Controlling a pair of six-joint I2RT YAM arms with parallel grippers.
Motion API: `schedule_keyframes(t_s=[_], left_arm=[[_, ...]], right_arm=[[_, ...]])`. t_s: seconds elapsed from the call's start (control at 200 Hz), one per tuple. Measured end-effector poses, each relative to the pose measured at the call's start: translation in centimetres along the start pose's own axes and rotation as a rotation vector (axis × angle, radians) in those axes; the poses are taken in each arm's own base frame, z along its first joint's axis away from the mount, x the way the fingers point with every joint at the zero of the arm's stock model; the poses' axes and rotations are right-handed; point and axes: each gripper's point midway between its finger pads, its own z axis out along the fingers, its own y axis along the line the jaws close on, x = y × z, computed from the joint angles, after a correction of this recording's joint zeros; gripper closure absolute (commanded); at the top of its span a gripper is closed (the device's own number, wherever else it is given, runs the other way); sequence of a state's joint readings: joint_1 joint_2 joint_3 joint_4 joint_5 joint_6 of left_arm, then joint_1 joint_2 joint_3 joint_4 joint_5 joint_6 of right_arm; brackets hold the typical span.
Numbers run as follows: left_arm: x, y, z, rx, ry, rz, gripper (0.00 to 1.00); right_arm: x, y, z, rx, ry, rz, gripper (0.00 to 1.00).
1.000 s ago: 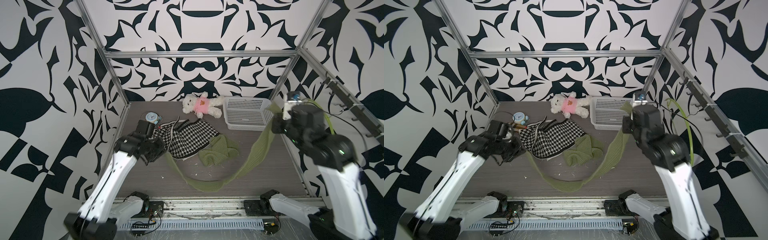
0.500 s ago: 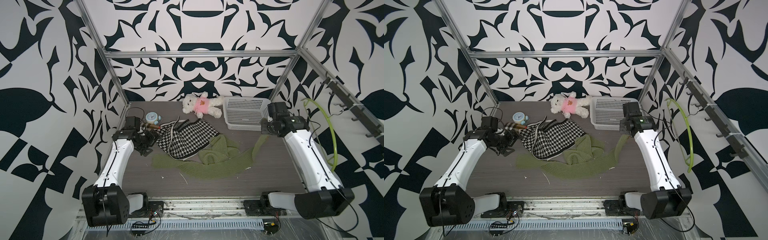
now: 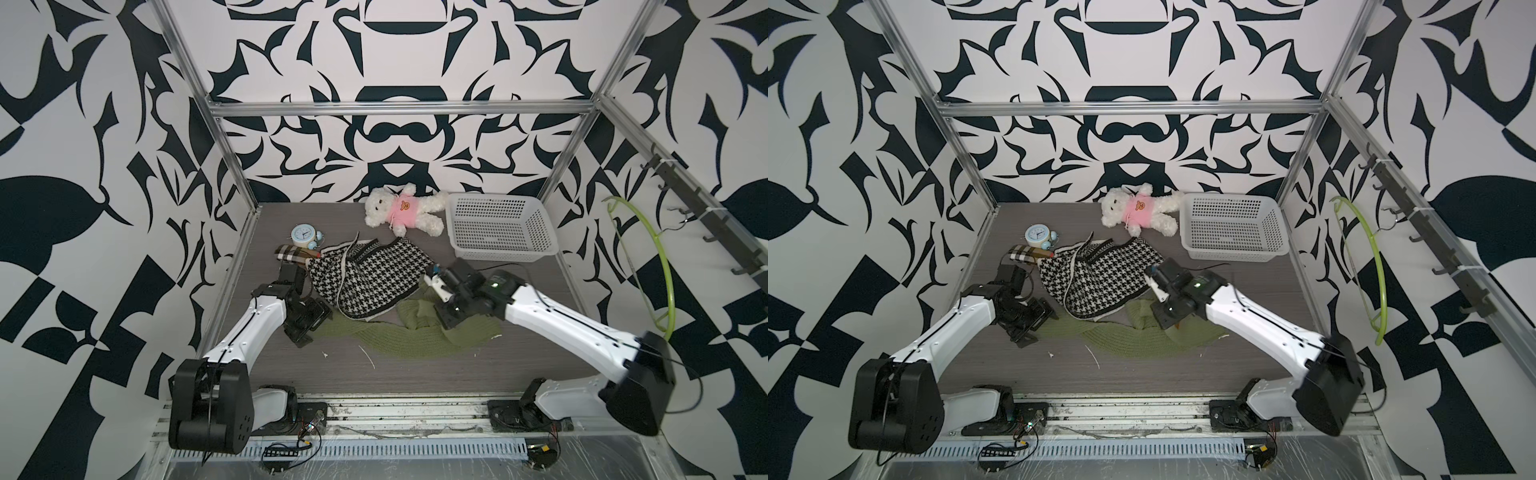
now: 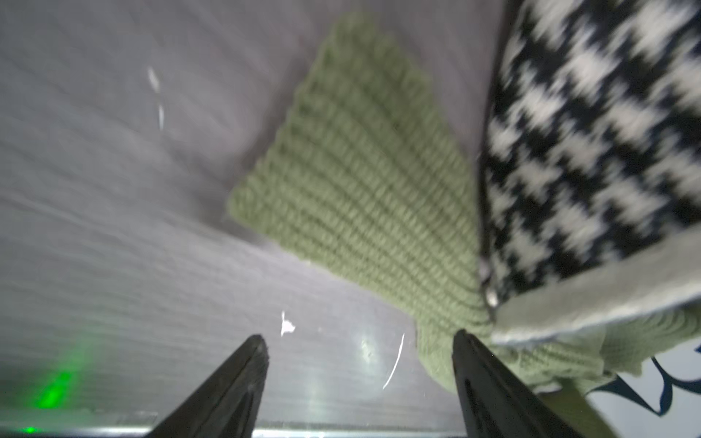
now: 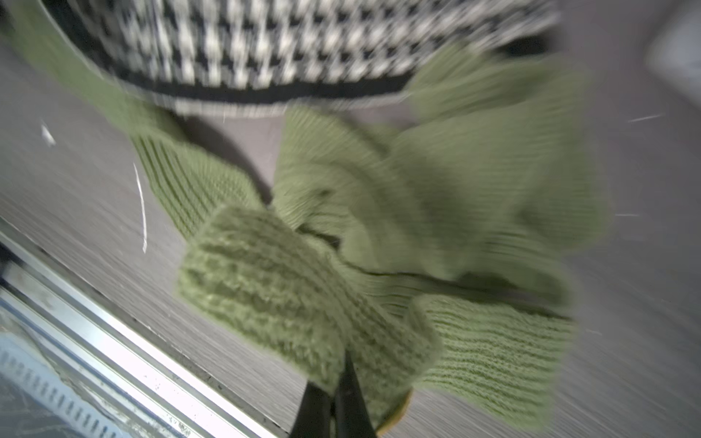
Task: Roll up the scarf and place it into the basket
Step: Flatten out the scarf at the center of the board.
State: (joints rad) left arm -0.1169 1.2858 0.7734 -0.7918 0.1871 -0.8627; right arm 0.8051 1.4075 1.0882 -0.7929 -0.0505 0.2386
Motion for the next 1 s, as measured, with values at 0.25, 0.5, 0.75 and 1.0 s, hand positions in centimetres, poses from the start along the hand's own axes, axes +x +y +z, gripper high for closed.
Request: schedule_keyframes(t_s=[0.25, 0.5, 0.75, 1.0], left_arm=[[-3.5, -1.7, 0.8, -0.047, -0.053, 0.032, 0.39], [-3.7, -0.5, 1.5, -0.105, -0.054, 0.029, 0.53], [-2.7, 1.7, 2.5, -0.169, -0.030, 0.011, 0.48], [-1.8, 2.9, 1.9, -0.202, -0.034, 0.013, 0.49]], right_arm=[[-0.5, 6.7, 7.6, -0.078, 0.139, -0.110, 1.00], [-2.1, 11.3, 10.4, -0.154, 0.144, -0.161, 1.00], [-0.8, 11.2, 12.8, -0.151, 0.217, -0.144, 1.00], [2.0, 10.0, 12.2, -0.151, 0.259, -0.132, 1.00]])
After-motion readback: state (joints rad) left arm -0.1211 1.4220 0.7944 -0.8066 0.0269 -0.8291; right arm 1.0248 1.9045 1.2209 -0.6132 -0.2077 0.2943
